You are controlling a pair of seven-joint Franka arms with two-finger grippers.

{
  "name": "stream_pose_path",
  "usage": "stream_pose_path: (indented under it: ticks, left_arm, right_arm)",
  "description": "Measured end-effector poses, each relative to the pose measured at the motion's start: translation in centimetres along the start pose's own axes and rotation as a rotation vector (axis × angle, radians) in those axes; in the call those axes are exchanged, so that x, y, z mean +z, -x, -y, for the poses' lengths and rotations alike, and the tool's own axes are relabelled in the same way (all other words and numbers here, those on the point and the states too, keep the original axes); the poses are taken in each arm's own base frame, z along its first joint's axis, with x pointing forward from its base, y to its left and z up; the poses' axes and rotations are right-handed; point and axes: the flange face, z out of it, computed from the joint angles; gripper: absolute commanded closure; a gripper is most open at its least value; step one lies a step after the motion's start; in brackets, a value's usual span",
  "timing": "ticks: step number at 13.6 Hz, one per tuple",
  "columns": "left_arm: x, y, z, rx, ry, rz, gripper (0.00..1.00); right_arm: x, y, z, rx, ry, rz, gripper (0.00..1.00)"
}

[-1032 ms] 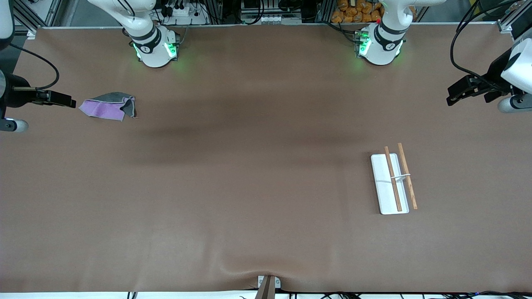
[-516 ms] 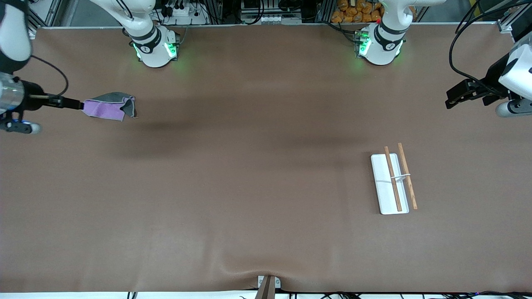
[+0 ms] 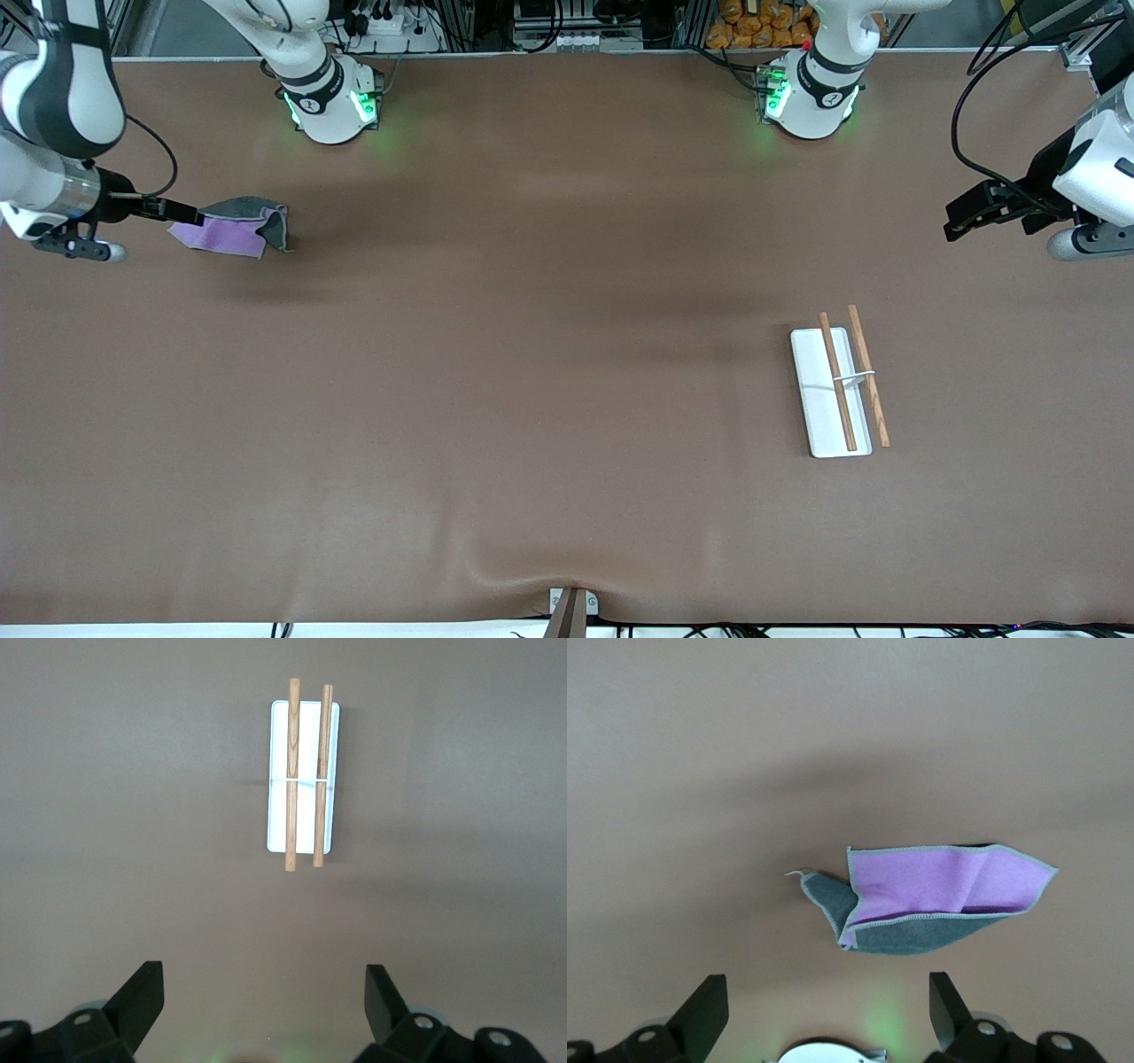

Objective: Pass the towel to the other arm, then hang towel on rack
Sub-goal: 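Close the right gripper on the towel edge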

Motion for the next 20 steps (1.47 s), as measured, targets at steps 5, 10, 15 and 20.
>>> stream_pose_path:
  ticks: [5,10,15,20]
  left_arm:
    - [0.4,-0.1,-0.4,0.007,0.000,-0.005,0.00]
    - [0.6,-0.2,-0.5,0.008,0.001,-0.010,0.00]
    - [0.7,0.0,-1.8,0.033,0.000,-0.010,0.00]
    - [0.8,-0.1,-1.5,0.026,0.000,-0.010,0.00]
  right_arm:
    - [5.8,0.0,-0.2,0.004,-0.008,0.035,0.02]
    - [11.6,-0.3,-1.2,0.014,-0.018,0.027,0.14]
    - [15.9,0.5,-3.4,-0.012,-0.058,0.091,0.20]
    - [18.3,0.8,-3.8,-0.008,-0.079,0.143,0.19]
